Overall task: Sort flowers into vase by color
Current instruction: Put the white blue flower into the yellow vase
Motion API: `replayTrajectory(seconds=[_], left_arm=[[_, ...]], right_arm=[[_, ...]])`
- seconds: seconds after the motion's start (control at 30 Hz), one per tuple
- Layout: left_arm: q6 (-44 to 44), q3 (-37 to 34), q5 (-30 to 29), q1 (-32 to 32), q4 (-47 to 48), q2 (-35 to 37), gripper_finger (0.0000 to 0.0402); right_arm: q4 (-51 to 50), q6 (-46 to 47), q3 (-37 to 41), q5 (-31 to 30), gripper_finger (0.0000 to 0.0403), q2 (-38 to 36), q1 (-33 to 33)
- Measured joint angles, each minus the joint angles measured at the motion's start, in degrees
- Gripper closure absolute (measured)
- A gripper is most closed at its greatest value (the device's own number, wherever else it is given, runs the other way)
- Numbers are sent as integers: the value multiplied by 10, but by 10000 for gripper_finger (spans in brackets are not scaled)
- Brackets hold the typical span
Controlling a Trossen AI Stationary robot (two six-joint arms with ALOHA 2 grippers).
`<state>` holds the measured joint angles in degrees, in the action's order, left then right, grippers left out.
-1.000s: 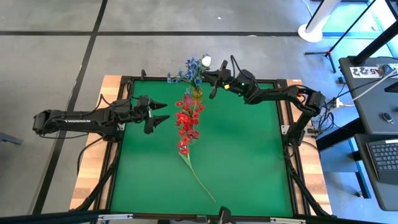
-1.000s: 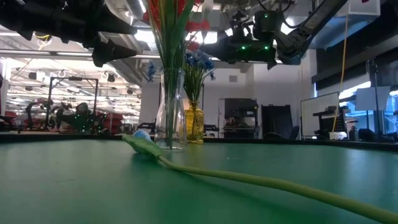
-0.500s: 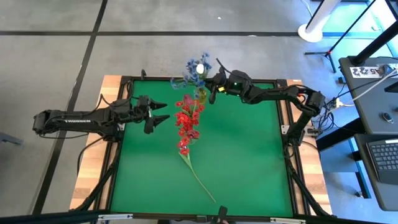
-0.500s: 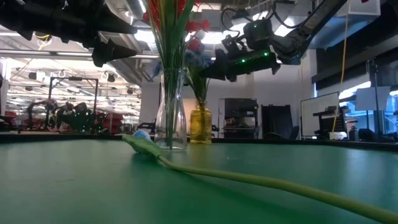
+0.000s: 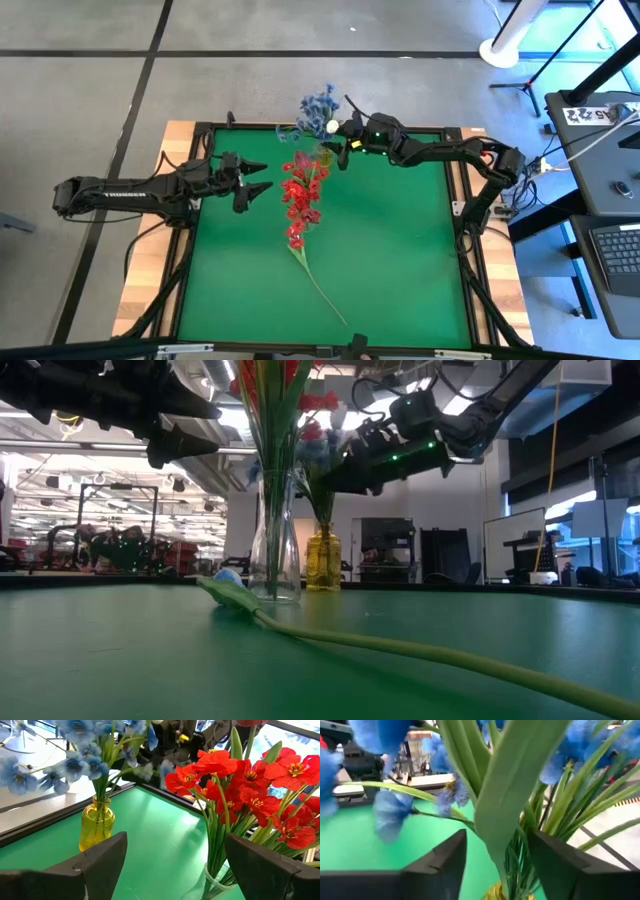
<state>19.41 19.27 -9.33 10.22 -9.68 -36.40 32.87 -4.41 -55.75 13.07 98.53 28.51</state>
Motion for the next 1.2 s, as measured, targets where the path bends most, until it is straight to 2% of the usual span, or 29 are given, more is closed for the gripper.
replayTrajectory(seconds=[0.17,0.33,0.5,0.6,0.7,0.77,0.83,0.97,1.2], left_arm=[[-2,0,-1,0,1,0,72],[-12,0,-5,0,1,0,72],[-24,0,-7,0,1,0,72],[-20,0,-7,-2,1,0,72],[-20,0,-7,-7,1,1,72],[-17,0,-6,-9,2,1,72],[-11,0,-7,-9,2,1,72],[11,0,-7,-9,2,1,72],[61,0,-7,-9,6,1,72]], right_arm=[[-95,-13,-2,-9,139,-51,0],[-183,-17,-2,-7,104,-110,0],[-254,-12,-2,-6,95,-157,0],[-303,26,-2,9,95,-180,-12],[-337,62,-2,42,95,-197,-55],[-363,78,-2,41,95,-199,-105],[-392,92,-1,6,95,-196,-163],[-400,149,-1,-119,95,-178,-287],[-324,296,-1,-301,95,-102,-455]])
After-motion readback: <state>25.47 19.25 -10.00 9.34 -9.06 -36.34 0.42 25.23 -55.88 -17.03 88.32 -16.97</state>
